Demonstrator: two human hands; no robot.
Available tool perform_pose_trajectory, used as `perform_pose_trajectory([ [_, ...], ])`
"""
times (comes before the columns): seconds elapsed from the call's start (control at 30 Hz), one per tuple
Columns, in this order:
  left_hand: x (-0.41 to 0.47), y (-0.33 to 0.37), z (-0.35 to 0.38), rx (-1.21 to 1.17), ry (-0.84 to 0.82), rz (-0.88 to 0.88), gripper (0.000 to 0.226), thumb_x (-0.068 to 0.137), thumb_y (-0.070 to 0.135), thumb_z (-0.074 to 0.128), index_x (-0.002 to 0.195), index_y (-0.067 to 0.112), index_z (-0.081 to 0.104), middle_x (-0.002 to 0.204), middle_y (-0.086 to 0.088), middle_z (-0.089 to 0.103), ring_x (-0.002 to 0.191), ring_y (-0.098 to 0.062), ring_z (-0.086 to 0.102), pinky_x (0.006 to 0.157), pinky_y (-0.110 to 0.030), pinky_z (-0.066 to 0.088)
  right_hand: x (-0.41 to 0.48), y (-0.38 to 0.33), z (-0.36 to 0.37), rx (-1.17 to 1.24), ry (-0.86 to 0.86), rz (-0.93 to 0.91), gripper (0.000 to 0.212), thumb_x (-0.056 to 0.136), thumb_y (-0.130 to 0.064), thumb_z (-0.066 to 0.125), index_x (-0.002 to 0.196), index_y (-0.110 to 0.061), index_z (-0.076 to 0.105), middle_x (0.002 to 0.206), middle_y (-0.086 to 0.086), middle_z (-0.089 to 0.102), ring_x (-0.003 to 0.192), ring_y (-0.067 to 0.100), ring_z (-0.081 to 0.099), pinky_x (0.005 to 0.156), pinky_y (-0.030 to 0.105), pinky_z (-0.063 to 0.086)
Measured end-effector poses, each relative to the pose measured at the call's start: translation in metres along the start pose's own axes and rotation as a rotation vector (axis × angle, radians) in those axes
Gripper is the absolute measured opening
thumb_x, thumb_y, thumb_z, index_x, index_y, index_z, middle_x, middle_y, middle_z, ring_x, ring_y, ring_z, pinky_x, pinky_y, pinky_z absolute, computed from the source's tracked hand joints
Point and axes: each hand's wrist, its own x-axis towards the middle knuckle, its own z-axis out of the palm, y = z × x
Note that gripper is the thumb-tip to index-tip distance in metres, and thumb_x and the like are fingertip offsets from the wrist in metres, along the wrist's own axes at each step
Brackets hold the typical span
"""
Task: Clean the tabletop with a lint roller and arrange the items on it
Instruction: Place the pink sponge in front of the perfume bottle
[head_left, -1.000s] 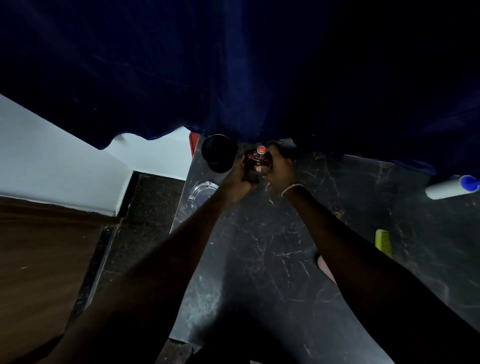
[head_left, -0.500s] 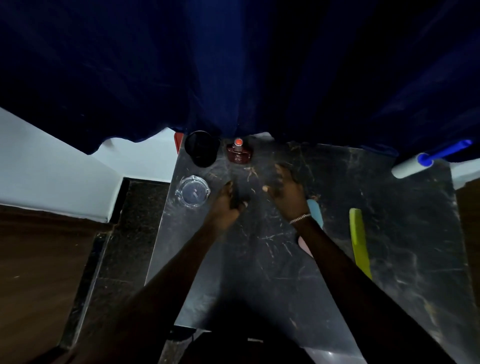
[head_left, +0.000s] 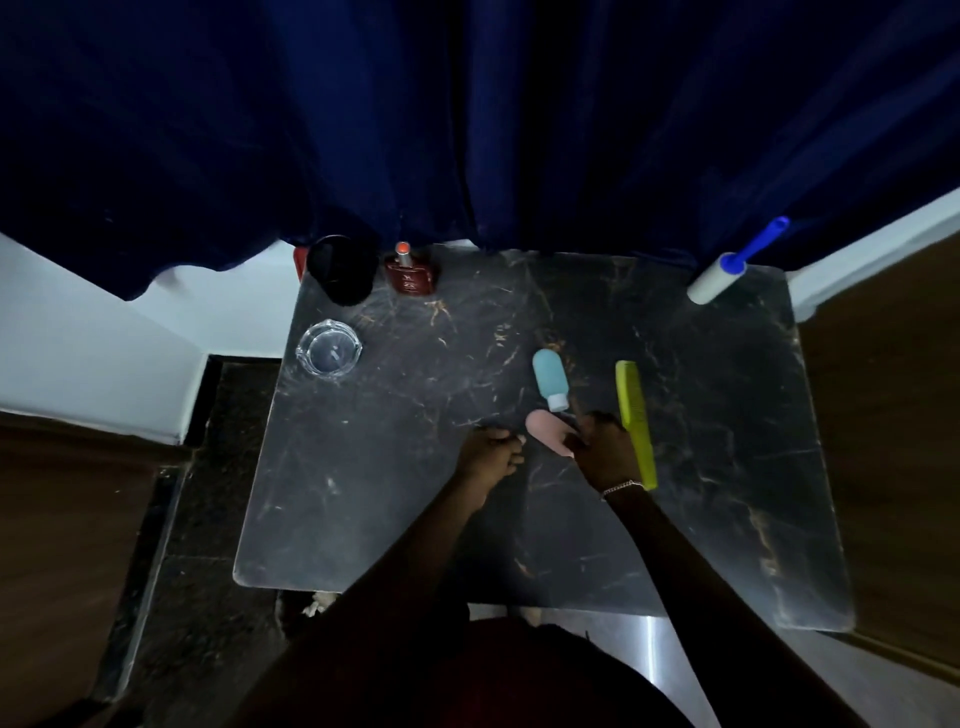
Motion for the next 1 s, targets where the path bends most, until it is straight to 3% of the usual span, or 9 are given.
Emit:
perform_pose_trajectory([
  [0.13, -0.013, -0.008, 0.034, -0.134, 0.008, -0.093, 0.023, 0.103, 0.005, 0.05, 0.119, -0.002, 0.065, 0.104, -0.018, 0.065, 0.074, -0.016, 0.062, 0.071, -0.024, 0.051, -0.005, 0.001, -0.003, 0.019, -0.141, 0.079, 0.044, 0.092, -0.032, 0.063, 0.131, -0.01, 0.061, 0.126, 0.016, 0.065, 0.118, 0.03, 0.061, 0.096, 0.035, 0.048],
  [0.27, -0.02, -0.007, 0.051, -0.161, 0.04, -0.087, 0.025, 0.102, 0.002, 0.048, 0.116, -0.005, 0.067, 0.1, -0.018, 0.065, 0.069, -0.013, 0.059, 0.061, -0.02, 0.048, -0.012, -0.003, -0.001, 0.106, -0.122, 0.073, 0.041, 0.089, -0.024, 0.068, 0.126, -0.005, 0.065, 0.127, 0.015, 0.067, 0.118, 0.029, 0.062, 0.093, 0.028, 0.041],
  [0.43, -0.022, -0.009, 0.05, -0.18, 0.063, -0.067, 0.026, 0.099, -0.001, 0.053, 0.119, -0.01, 0.067, 0.097, -0.019, 0.066, 0.065, -0.014, 0.057, 0.059, -0.022, 0.045, -0.013, -0.003, 0.007, 0.219, -0.142, 0.142, 0.033, 0.086, -0.02, 0.074, 0.107, 0.005, 0.069, 0.11, 0.02, 0.072, 0.106, 0.032, 0.067, 0.084, 0.031, 0.048],
  [0.53, -0.023, -0.015, 0.037, -0.191, 0.081, -0.044, 0.025, 0.099, 0.0, 0.057, 0.119, -0.009, 0.066, 0.1, -0.019, 0.069, 0.069, -0.014, 0.062, 0.061, -0.022, 0.05, -0.016, -0.009, 0.012, 0.256, -0.155, 0.115, 0.031, 0.081, -0.017, 0.078, 0.098, 0.007, 0.07, 0.099, 0.022, 0.073, 0.097, 0.034, 0.069, 0.082, 0.037, 0.051],
  [0.63, -0.025, -0.019, 0.018, -0.207, 0.123, -0.007, 0.024, 0.099, -0.002, 0.057, 0.119, -0.012, 0.064, 0.105, -0.028, 0.07, 0.069, -0.019, 0.063, 0.056, -0.021, 0.053, -0.017, -0.024, 0.017, 0.317, -0.167, 0.09, 0.03, 0.076, -0.011, 0.082, 0.096, 0.007, 0.069, 0.097, 0.022, 0.074, 0.094, 0.034, 0.07, 0.083, 0.039, 0.053],
  [0.7, -0.024, -0.017, 0.001, -0.193, 0.169, 0.041, 0.019, 0.096, -0.003, 0.06, 0.112, -0.01, 0.066, 0.11, -0.033, 0.071, 0.075, -0.026, 0.065, 0.065, -0.028, 0.054, -0.013, -0.039, 0.019, 0.352, -0.189, 0.085, 0.034, 0.074, -0.01, 0.084, 0.098, 0.007, 0.067, 0.097, 0.022, 0.073, 0.09, 0.031, 0.069, 0.081, 0.034, 0.051],
  [0.83, -0.023, 0.001, -0.035, -0.168, 0.248, 0.157, 0.007, 0.093, -0.004, 0.065, 0.1, -0.003, 0.066, 0.108, -0.037, 0.07, 0.089, -0.032, 0.064, 0.097, -0.055, 0.054, 0.001, -0.079, 0.022, 0.333, -0.227, -0.001, 0.033, 0.077, -0.015, 0.081, 0.101, 0.002, 0.068, 0.098, 0.016, 0.076, 0.094, 0.029, 0.071, 0.066, 0.024, 0.042],
  [0.9, -0.018, 0.012, -0.053, -0.145, 0.275, 0.219, 0.009, 0.092, -0.006, 0.065, 0.1, -0.004, 0.066, 0.099, -0.03, 0.069, 0.091, -0.03, 0.062, 0.098, -0.058, 0.052, 0.012, -0.101, 0.027, 0.309, -0.216, -0.043, 0.033, 0.077, -0.015, 0.079, 0.105, -0.001, 0.069, 0.104, 0.015, 0.075, 0.098, 0.029, 0.07, 0.065, 0.022, 0.038],
  [1.0, -0.009, 0.029, -0.08, -0.043, 0.298, 0.289, 0.015, 0.09, -0.008, 0.065, 0.104, -0.009, 0.068, 0.094, -0.024, 0.068, 0.089, -0.026, 0.061, 0.091, -0.051, 0.055, 0.028, -0.129, 0.031, 0.308, -0.205, -0.054, 0.036, 0.077, -0.018, 0.08, 0.109, -0.006, 0.071, 0.11, 0.015, 0.074, 0.103, 0.028, 0.07, 0.076, 0.026, 0.048],
])
